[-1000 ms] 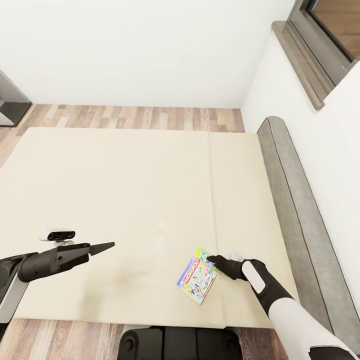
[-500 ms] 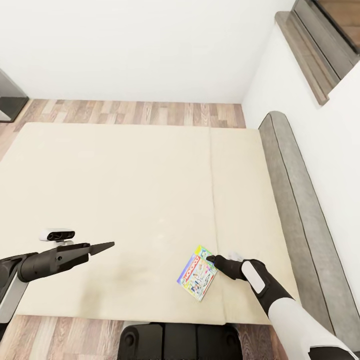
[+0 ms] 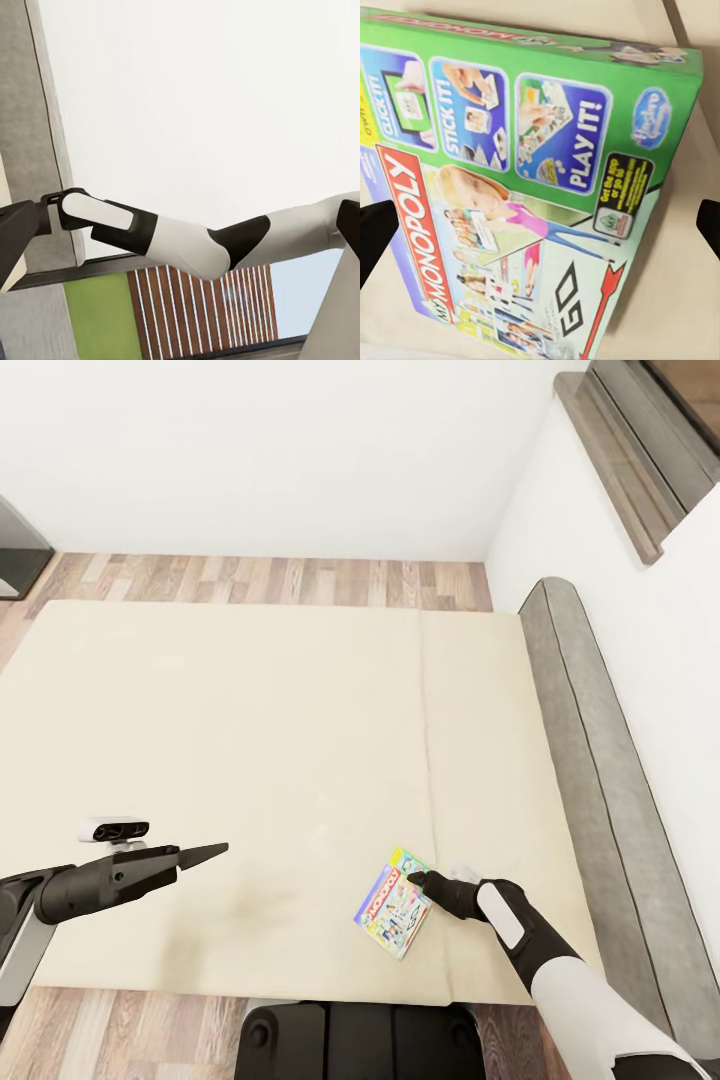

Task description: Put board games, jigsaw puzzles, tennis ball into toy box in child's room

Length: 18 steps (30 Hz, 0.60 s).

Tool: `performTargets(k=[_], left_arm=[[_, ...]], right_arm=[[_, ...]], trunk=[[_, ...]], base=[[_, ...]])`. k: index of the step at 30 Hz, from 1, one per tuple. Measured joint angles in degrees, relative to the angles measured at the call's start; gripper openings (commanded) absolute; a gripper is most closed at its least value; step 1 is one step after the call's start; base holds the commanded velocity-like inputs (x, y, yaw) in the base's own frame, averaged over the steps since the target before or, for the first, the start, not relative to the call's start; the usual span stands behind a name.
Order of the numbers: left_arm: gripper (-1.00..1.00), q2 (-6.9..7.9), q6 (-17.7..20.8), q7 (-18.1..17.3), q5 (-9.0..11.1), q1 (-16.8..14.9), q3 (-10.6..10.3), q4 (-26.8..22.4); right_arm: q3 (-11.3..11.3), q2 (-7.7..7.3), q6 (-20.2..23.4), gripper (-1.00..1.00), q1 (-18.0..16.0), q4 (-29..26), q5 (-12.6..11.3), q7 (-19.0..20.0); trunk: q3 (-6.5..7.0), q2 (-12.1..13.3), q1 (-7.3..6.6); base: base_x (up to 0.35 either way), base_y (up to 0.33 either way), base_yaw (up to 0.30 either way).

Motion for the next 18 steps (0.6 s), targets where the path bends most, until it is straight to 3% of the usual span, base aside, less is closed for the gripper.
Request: performTargets(k=[18], left_arm=[[1.0,0.0,0.0,0.0,0.0,0.0,0.0,0.0]], right_arm=[[0.0,0.0,0.0,1.0,0.0,0.0,0.0,0.0]], trunk=[[0.0,0.0,0.0]], base=[[0.0,0.0,0.0]])
